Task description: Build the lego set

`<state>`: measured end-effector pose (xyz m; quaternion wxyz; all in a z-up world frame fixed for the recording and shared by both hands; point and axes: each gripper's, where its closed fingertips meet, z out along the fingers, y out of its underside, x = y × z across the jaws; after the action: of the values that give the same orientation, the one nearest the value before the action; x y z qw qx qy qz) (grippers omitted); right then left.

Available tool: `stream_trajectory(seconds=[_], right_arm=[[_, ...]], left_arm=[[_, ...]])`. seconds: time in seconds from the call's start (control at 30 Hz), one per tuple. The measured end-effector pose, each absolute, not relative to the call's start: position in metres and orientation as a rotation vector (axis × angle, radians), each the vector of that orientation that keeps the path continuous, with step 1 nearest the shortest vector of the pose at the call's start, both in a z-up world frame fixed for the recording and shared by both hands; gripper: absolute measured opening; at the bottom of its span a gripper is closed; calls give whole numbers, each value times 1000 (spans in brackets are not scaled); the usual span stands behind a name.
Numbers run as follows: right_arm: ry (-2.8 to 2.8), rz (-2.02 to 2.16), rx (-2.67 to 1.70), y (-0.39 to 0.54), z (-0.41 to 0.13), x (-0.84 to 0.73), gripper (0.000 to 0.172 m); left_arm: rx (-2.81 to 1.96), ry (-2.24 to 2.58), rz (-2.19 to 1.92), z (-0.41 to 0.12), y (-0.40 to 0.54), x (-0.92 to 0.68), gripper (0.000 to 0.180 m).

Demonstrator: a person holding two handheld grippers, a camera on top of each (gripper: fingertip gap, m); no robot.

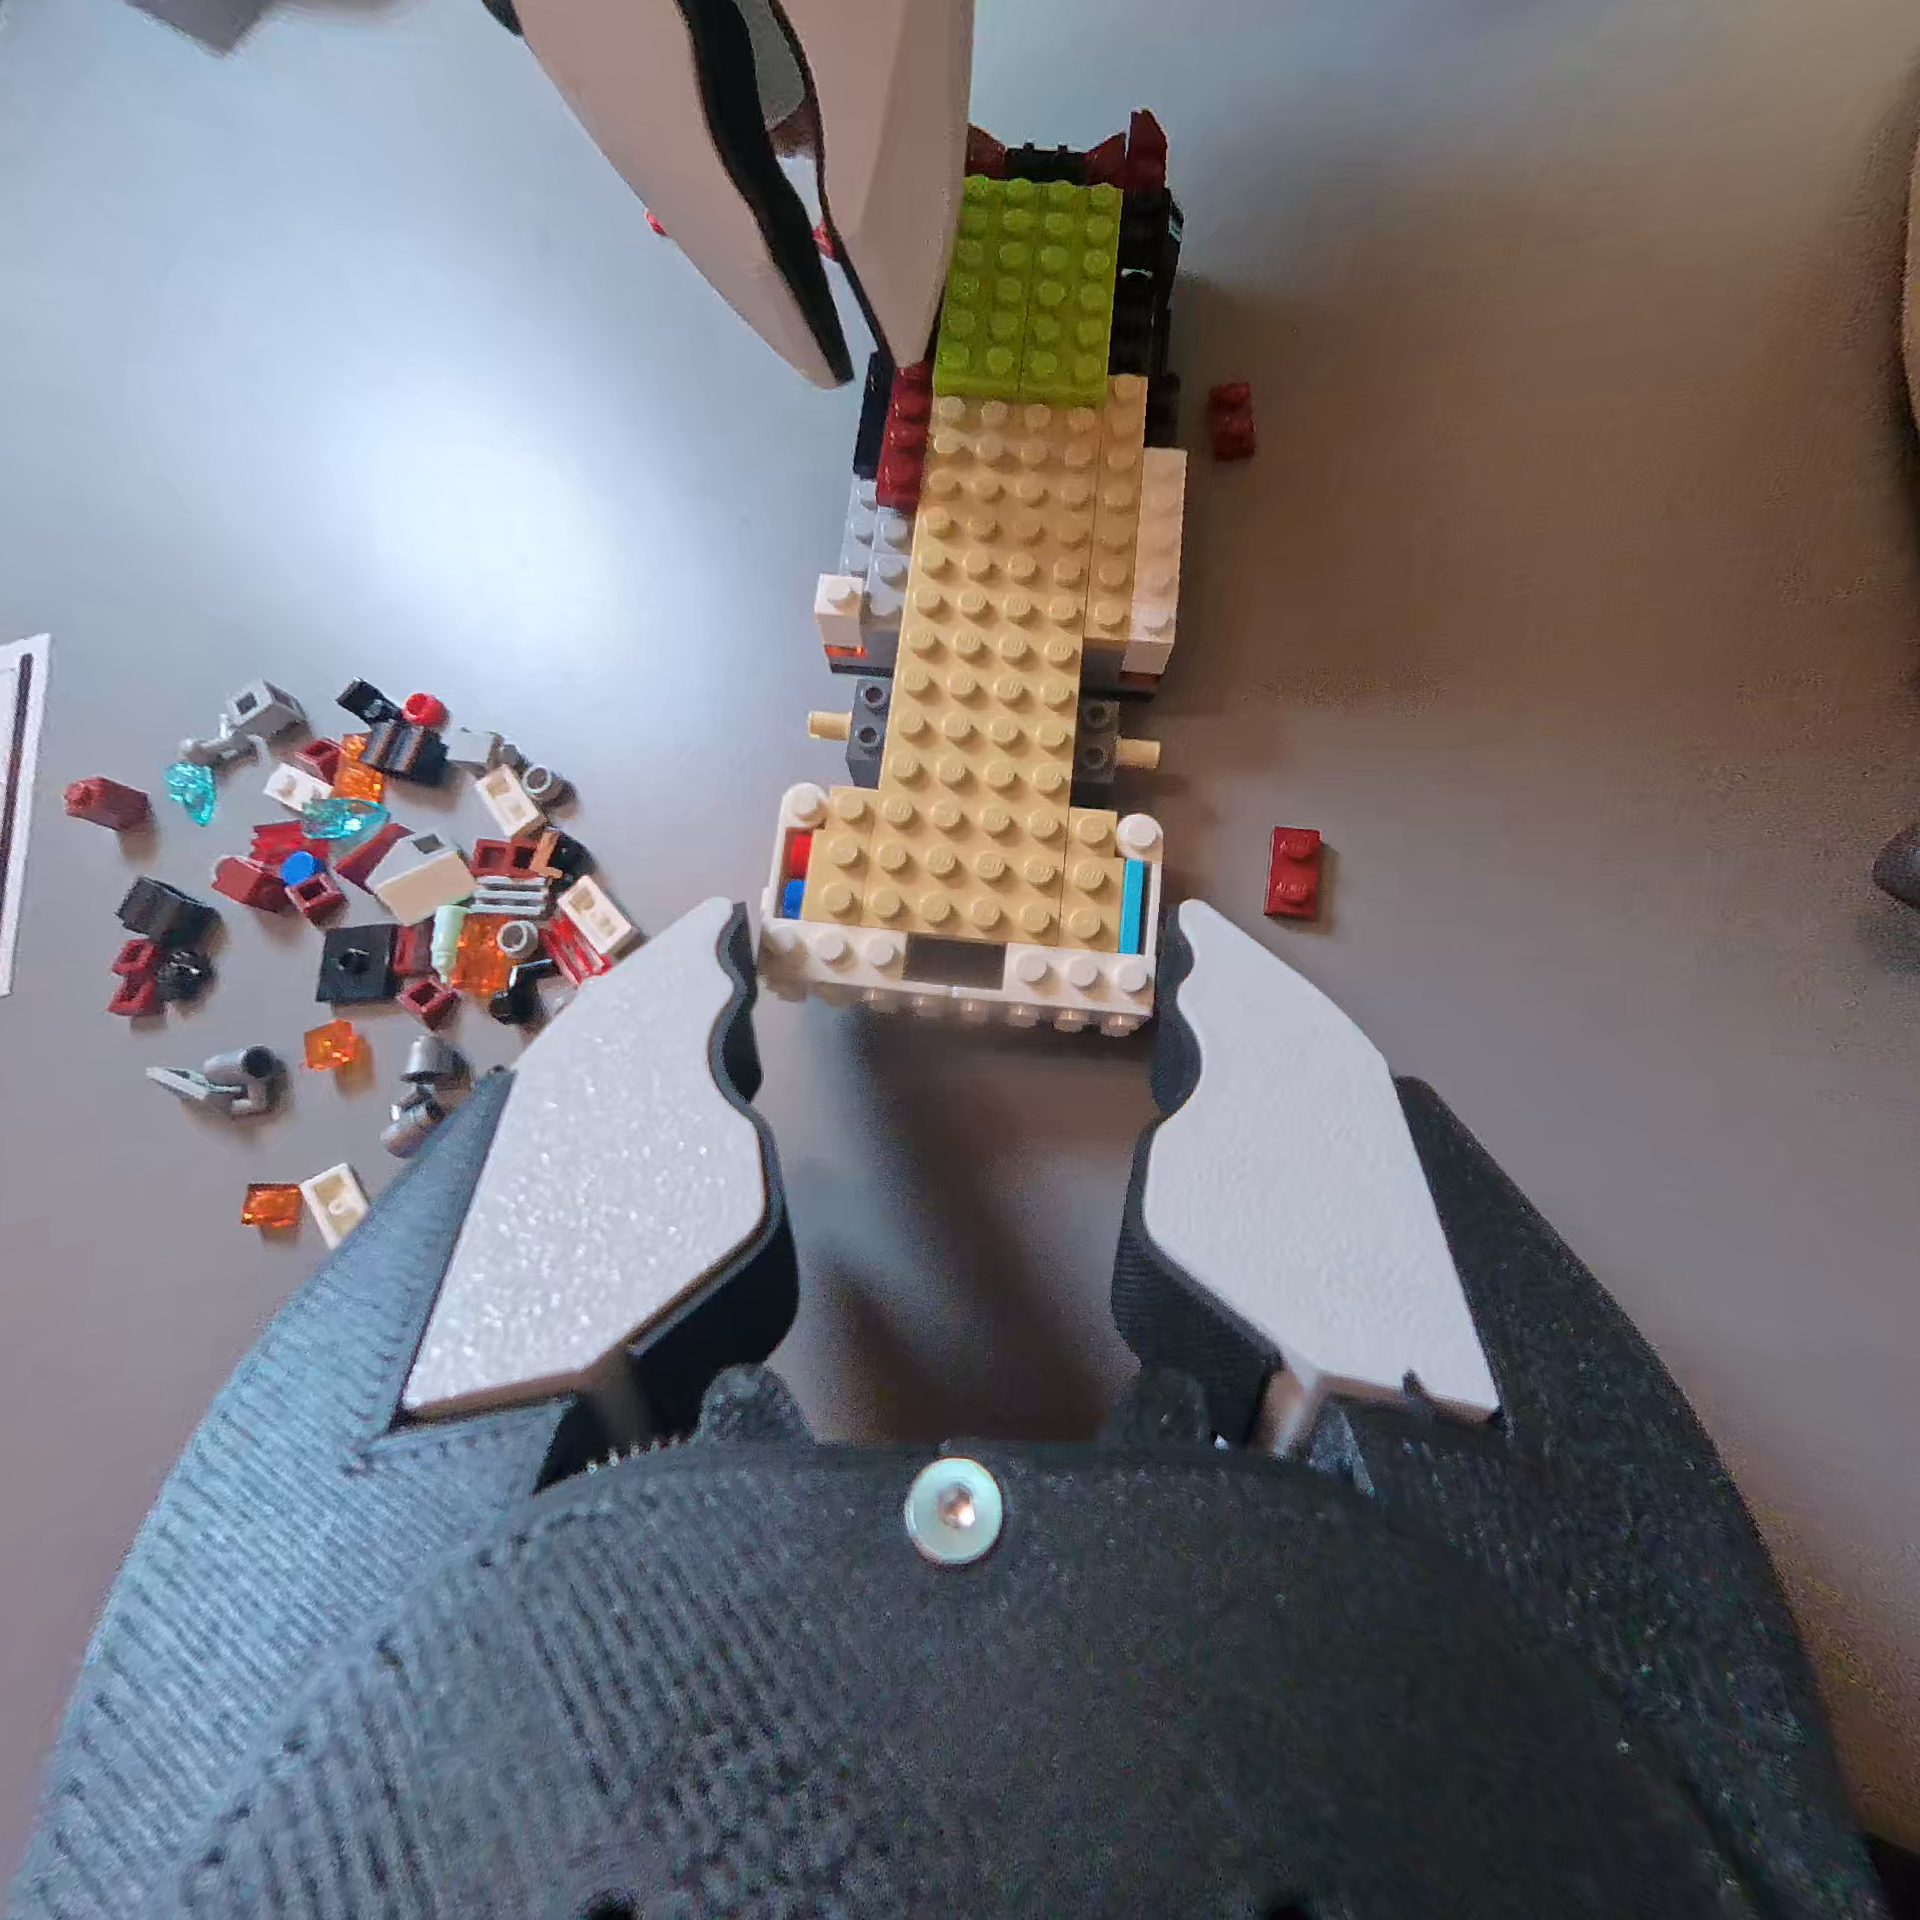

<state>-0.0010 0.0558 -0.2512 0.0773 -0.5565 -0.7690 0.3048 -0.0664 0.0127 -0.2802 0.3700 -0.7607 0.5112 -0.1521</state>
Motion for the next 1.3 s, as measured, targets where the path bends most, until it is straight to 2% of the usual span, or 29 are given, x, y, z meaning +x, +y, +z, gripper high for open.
stream_trajectory(seconds=[0.6,1.3], right_arm=[[-2348,792,-1702,52,-265,-7,3],[-2113,741,-1797,103,-260,19,7]], left_arm=[[-1970,1305,-406,-284,12,-68,74],[-1961,1282,-415,-283,17,-70,74]])
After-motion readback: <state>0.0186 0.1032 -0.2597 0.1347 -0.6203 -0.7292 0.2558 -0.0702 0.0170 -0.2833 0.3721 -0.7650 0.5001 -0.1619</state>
